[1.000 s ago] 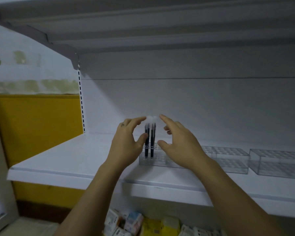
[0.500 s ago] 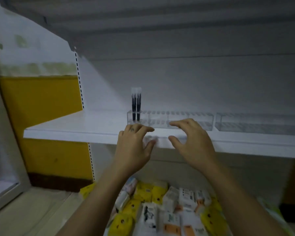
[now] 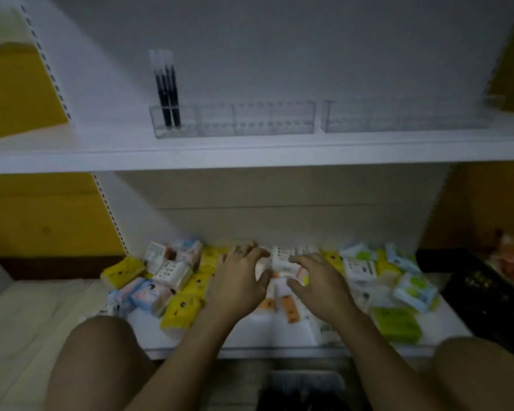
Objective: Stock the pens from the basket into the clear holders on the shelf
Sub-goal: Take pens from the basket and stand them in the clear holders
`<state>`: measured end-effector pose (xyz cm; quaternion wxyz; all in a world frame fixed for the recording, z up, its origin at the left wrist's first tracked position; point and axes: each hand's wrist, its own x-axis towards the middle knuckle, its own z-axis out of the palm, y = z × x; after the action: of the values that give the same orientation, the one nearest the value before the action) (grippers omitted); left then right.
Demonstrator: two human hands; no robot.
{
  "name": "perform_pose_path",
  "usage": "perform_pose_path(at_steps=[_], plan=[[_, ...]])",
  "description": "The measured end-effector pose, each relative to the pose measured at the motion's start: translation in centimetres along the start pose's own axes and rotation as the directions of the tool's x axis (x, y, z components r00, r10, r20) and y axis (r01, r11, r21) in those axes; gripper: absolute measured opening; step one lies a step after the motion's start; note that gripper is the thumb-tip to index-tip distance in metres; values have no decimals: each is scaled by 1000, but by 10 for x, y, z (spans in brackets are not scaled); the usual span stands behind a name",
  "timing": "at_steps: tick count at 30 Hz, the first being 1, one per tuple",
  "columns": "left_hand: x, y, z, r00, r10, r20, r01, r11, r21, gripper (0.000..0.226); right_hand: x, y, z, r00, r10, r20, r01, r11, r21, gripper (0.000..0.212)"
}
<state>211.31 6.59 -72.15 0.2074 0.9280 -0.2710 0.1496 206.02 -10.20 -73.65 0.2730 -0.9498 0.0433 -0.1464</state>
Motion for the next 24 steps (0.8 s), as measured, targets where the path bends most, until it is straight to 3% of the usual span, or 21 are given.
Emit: perform_pose_path(at_steps=[6, 10, 16, 20, 24], plan=[[-9, -18, 93, 958, -88, 275, 98, 995, -20, 38, -28, 79, 60, 938, 257, 231, -253, 966, -49, 47], [-42, -37, 152, 844, -180, 506, 232, 972, -40, 38, -60, 120, 95, 834, 387, 392, -385, 919, -88, 37], [-91, -48, 210, 630, -246, 737, 465, 879, -104, 16, -84, 148, 128, 738, 435, 517, -406, 897, -175, 14], [-114, -55, 235, 530, -232, 816, 490, 869, -70, 36, -95, 168, 143, 635, 481, 605, -418, 872, -254, 31], [-123, -71, 258, 457, -312, 833, 529, 848, 27, 38, -110, 182, 162, 499, 543, 676, -453, 828, -331, 18]])
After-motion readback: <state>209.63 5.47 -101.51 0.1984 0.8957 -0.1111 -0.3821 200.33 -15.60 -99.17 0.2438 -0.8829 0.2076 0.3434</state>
